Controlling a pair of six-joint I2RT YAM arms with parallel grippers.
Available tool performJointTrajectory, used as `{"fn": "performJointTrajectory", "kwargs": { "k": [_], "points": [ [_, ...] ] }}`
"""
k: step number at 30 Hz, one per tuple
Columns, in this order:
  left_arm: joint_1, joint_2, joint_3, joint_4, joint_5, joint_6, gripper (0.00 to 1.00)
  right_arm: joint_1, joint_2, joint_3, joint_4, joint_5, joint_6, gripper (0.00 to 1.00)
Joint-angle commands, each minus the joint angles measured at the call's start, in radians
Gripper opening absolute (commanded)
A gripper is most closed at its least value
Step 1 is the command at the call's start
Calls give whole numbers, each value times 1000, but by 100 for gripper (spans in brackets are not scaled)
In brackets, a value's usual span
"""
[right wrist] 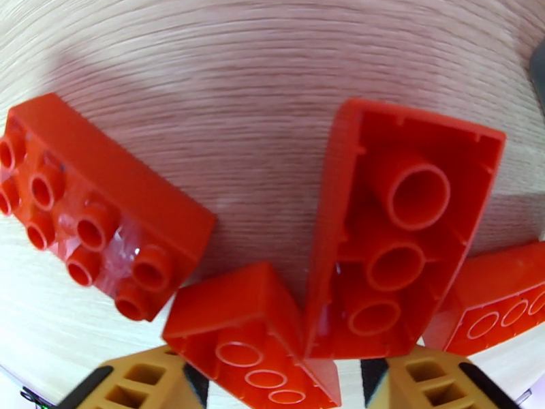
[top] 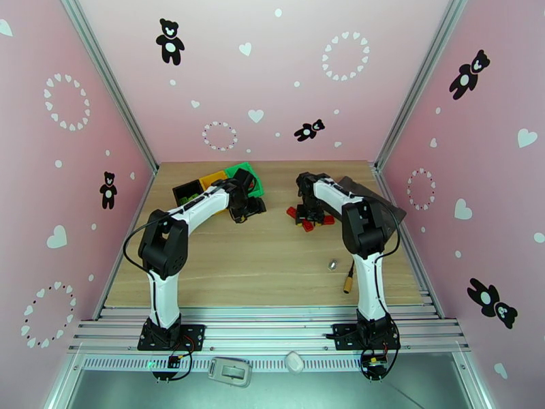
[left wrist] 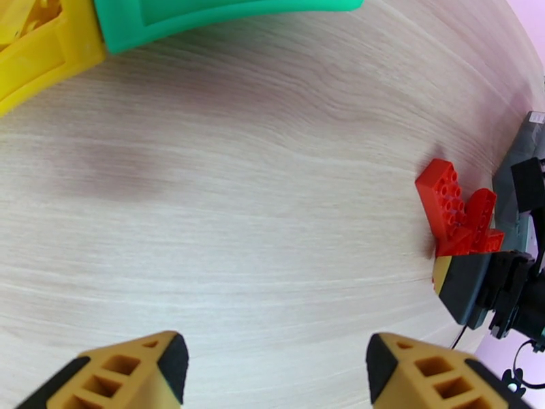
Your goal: Sort the legos into containers by color
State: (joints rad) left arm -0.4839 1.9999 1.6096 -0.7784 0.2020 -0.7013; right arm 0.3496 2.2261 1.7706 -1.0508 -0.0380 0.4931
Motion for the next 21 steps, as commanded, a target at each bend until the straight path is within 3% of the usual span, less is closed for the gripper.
{"fn": "performJointTrajectory", "kwargs": {
  "k": [1,9,15,21],
  "points": [
    [2,-44,-7,-24,-19,-3,74,4,7,18,-17,-38,2,53],
    [17,-49,14,-12,4,-12,74,24,-68,-33,19,-94,43,37],
    [78,-52,7,65,126,-51,78,81,-122,-52,91,-202,105,36],
    [160,-64,4,133,212,-102,86,134,-95,-21,270,-405,246,36]
  ]
}}
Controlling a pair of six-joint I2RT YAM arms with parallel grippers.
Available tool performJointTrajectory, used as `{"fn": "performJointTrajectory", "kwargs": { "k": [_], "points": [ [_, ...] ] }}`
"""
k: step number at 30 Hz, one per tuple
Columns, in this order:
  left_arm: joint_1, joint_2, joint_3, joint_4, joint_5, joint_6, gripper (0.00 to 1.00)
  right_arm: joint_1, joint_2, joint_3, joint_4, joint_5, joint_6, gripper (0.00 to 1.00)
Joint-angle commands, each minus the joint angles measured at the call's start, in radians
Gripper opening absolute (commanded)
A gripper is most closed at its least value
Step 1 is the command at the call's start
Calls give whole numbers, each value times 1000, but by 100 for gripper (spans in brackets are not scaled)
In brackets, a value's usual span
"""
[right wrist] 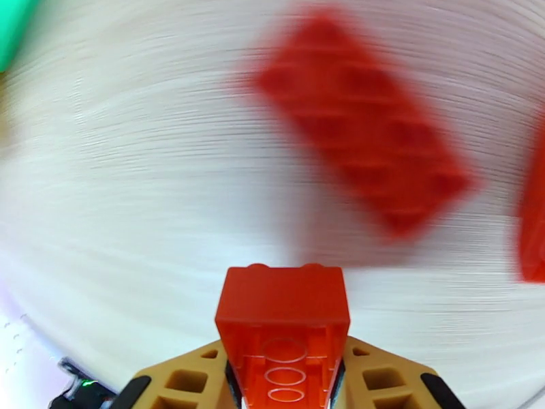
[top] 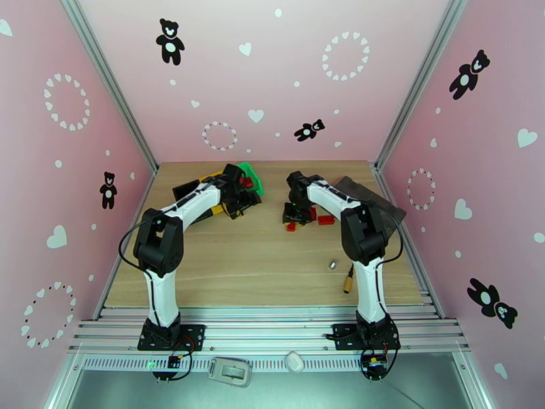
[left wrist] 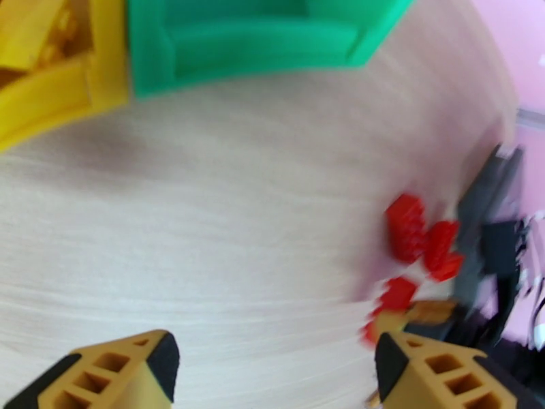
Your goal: Sort the legos into containers by color
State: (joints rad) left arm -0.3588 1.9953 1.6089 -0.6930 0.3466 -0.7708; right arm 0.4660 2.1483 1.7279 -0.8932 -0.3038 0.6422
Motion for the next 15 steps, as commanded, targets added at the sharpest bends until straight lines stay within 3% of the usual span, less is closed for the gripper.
{"fn": "performJointTrajectory", "kwargs": {
  "k": [1,4,9,15],
  "points": [
    [48,-66,7,48,68,-38,88,24,-3,35,142,-162,122,36],
    [94,-86,9,46,78,-48,99,36,57,97,232,-234,199,36],
    [151,-134,-19,23,70,-40,98,48,192,269,351,-313,319,36],
    [159,-210,-119,34,69,-46,98,50,367,507,492,-347,506,38]
  ]
}}
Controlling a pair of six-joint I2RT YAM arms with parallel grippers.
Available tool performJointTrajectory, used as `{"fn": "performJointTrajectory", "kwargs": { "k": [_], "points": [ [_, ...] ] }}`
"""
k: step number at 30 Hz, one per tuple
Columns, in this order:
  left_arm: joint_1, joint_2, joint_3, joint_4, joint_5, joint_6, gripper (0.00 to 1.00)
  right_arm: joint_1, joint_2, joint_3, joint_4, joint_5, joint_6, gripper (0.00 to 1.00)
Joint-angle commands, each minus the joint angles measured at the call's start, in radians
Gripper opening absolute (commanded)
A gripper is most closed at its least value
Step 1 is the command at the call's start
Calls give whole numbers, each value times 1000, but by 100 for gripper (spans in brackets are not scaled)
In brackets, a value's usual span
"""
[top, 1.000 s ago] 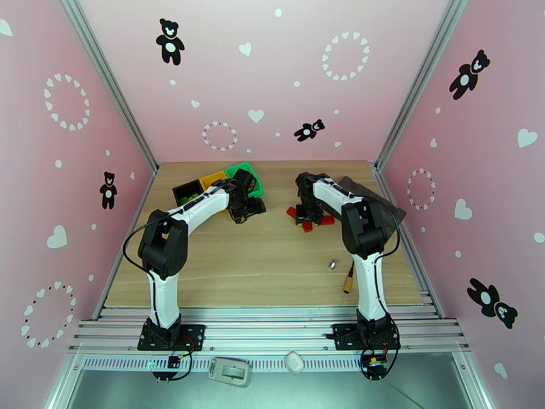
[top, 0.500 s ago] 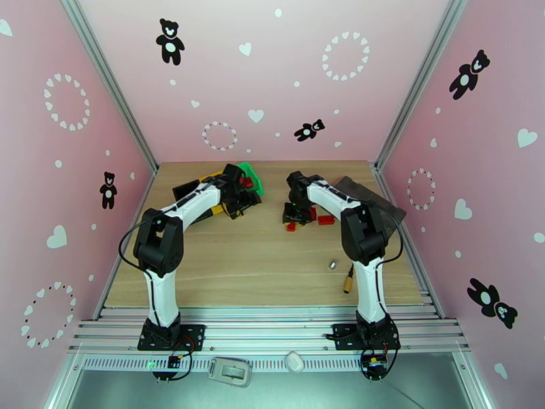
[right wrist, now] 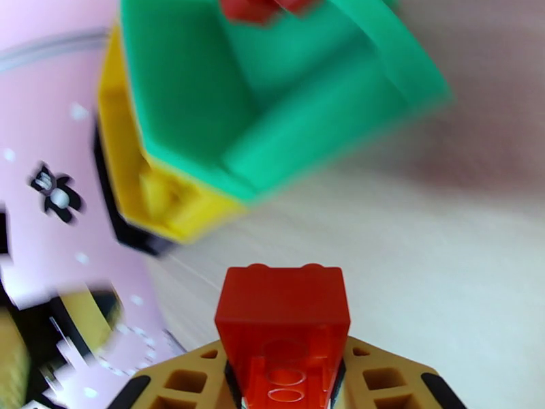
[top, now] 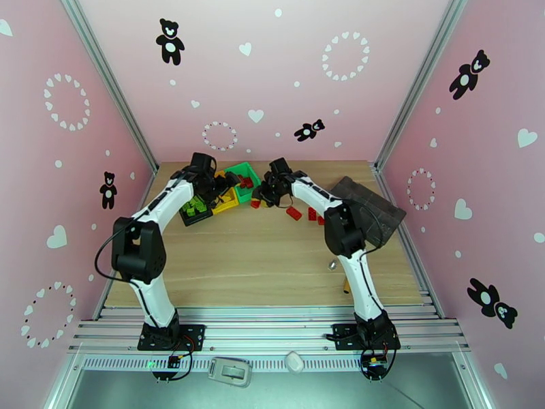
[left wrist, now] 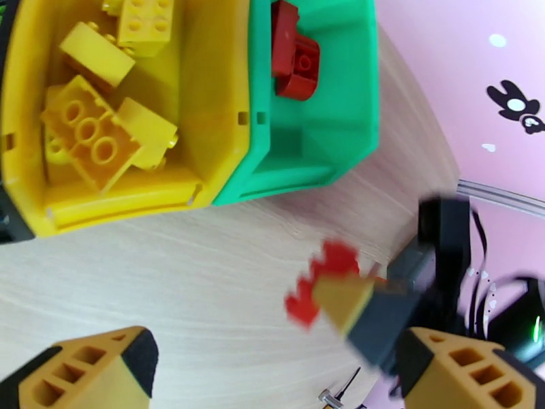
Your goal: Sort the legos into containers by color
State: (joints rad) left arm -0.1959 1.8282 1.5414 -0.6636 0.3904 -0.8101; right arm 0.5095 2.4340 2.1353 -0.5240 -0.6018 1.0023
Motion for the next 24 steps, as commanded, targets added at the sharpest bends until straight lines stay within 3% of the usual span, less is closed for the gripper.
{"fn": "performJointTrajectory", "kwargs": {
  "k": [1,5,8,15,24],
  "points": [
    [-2,-55,-72,12,27,-13,98,6,111,143,156,-51,184,39],
    [-3,-106,-151,27,27,-27,98,14,308,464,242,-60,336,56],
    [-4,-135,-171,7,9,-13,97,13,396,612,290,-51,426,62],
    [-2,-167,-161,-5,-23,1,97,5,318,556,164,-62,274,63],
    [-54,-85,-86,-50,-61,34,95,-11,71,394,-123,-14,-78,64]
  ]
}}
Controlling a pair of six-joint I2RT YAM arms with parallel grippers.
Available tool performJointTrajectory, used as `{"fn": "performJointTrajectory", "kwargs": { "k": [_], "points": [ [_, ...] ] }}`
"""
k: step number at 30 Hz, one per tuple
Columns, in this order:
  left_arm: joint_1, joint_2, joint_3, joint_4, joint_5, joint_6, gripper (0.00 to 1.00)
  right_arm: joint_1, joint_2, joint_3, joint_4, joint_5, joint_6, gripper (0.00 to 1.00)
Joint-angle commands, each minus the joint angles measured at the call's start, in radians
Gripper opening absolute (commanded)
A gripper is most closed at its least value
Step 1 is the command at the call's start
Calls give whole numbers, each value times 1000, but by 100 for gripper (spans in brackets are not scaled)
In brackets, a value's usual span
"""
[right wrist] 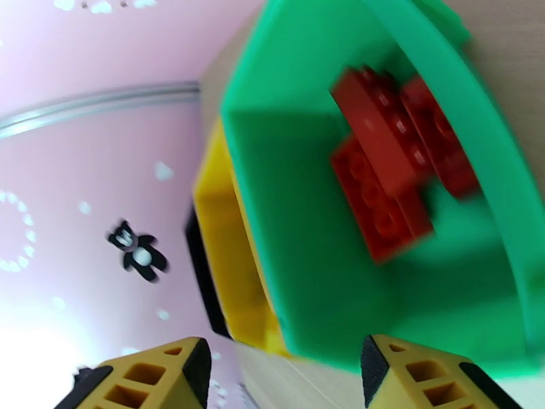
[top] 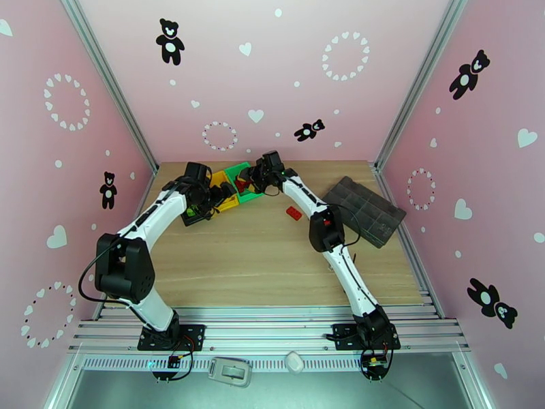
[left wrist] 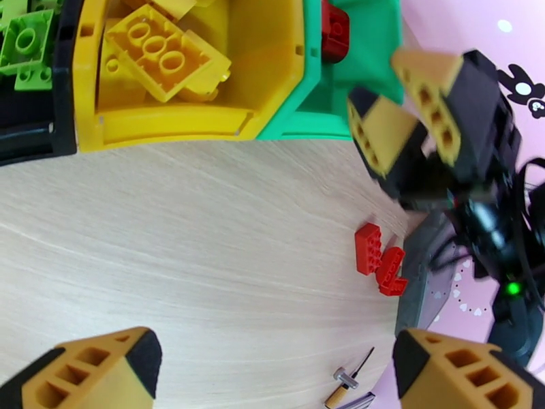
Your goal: Sort the legos into containers by color
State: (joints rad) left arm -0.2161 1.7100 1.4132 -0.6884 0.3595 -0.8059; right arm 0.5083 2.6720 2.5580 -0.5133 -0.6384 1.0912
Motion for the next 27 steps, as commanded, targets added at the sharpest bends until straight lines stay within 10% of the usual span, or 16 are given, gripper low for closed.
{"fn": "performJointTrajectory", "kwargs": {
  "k": [1,17,27],
  "points": [
    [-46,42,46,-20,-35,24,95,-13,-196,-55,-174,40,-208,64],
    [-192,148,104,34,-69,-56,94,-120,-332,-296,-689,475,-681,73],
    [-193,140,106,6,-86,-56,94,-126,-252,-342,-663,474,-718,77]
  ]
}}
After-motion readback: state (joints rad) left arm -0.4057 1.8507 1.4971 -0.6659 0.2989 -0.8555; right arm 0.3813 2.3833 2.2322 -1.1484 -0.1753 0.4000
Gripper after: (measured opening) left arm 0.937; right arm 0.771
